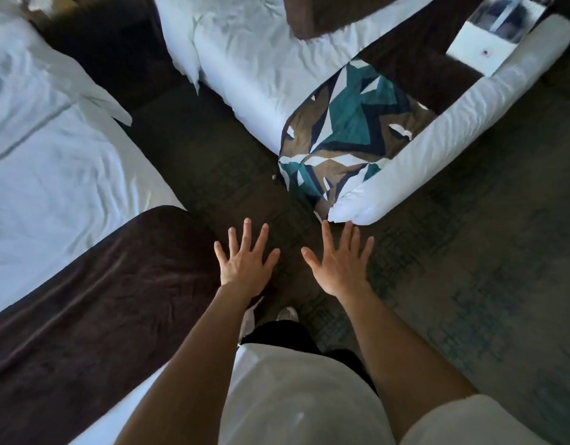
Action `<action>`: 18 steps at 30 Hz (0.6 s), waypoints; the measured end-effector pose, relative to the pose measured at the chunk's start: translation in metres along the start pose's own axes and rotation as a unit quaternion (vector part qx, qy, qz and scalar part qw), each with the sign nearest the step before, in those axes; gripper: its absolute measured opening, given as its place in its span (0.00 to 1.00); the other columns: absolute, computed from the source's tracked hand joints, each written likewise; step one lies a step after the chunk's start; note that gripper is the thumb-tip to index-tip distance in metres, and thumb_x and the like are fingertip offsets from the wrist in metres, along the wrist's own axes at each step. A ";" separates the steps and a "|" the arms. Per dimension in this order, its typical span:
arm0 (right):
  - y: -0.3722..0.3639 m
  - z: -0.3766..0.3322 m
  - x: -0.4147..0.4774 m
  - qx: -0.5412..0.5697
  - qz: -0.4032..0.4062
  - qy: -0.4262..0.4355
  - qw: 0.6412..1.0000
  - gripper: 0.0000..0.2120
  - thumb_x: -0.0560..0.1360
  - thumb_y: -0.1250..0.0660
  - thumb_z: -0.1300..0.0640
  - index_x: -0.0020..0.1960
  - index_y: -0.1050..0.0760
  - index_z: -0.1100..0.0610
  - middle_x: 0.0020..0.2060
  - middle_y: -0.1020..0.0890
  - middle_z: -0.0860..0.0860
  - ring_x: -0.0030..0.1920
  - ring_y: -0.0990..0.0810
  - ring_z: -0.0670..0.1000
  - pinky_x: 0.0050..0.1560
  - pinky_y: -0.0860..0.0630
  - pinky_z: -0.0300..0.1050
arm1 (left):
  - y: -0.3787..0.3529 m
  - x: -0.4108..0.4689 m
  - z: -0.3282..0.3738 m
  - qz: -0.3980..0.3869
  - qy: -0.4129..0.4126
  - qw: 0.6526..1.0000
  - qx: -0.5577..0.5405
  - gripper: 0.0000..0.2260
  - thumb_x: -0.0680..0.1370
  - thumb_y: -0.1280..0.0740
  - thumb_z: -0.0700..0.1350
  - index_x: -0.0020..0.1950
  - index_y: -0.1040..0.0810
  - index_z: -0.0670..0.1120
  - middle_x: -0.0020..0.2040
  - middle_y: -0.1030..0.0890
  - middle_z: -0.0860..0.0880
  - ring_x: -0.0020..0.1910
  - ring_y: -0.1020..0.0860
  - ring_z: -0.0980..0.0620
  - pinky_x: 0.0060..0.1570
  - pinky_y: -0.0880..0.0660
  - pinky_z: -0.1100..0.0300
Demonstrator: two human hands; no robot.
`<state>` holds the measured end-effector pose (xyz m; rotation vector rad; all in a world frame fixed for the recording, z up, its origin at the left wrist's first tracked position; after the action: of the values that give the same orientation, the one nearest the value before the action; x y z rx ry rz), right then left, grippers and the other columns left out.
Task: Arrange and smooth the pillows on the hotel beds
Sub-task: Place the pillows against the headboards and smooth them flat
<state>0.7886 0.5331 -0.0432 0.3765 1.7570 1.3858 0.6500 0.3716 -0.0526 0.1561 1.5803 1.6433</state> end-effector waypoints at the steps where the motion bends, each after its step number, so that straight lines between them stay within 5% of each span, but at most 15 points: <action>1: 0.009 -0.008 0.016 -0.010 0.005 0.009 1.000 0.43 0.73 0.64 0.22 0.81 0.64 0.42 0.82 0.59 0.61 0.81 0.60 0.64 0.75 0.65 0.70 | 0.008 0.013 -0.004 0.001 0.007 1.000 -0.005 0.30 0.82 0.58 0.68 0.81 0.63 0.61 0.83 0.64 0.50 0.81 0.61 0.39 0.75 0.58 0.32; 18: 0.133 -0.151 0.298 -0.087 0.024 0.188 0.978 0.41 0.75 0.64 0.25 0.82 0.62 0.43 0.81 0.57 0.63 0.81 0.59 0.64 0.75 0.64 0.72 | 0.109 0.223 -0.080 0.049 0.179 0.980 -0.071 0.31 0.80 0.59 0.70 0.80 0.65 0.62 0.82 0.66 0.50 0.81 0.63 0.39 0.74 0.61 0.31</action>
<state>0.4617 0.6827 -0.0450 0.0610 1.9140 1.7167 0.4070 0.4636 -0.0715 -0.1479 1.7307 1.9360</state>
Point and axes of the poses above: each hand's wrist, its own x-axis towards the middle knuckle, its own y-axis out of the back of the hand, z = x × y, the point moved 10 cm from there along x, towards the middle knuckle
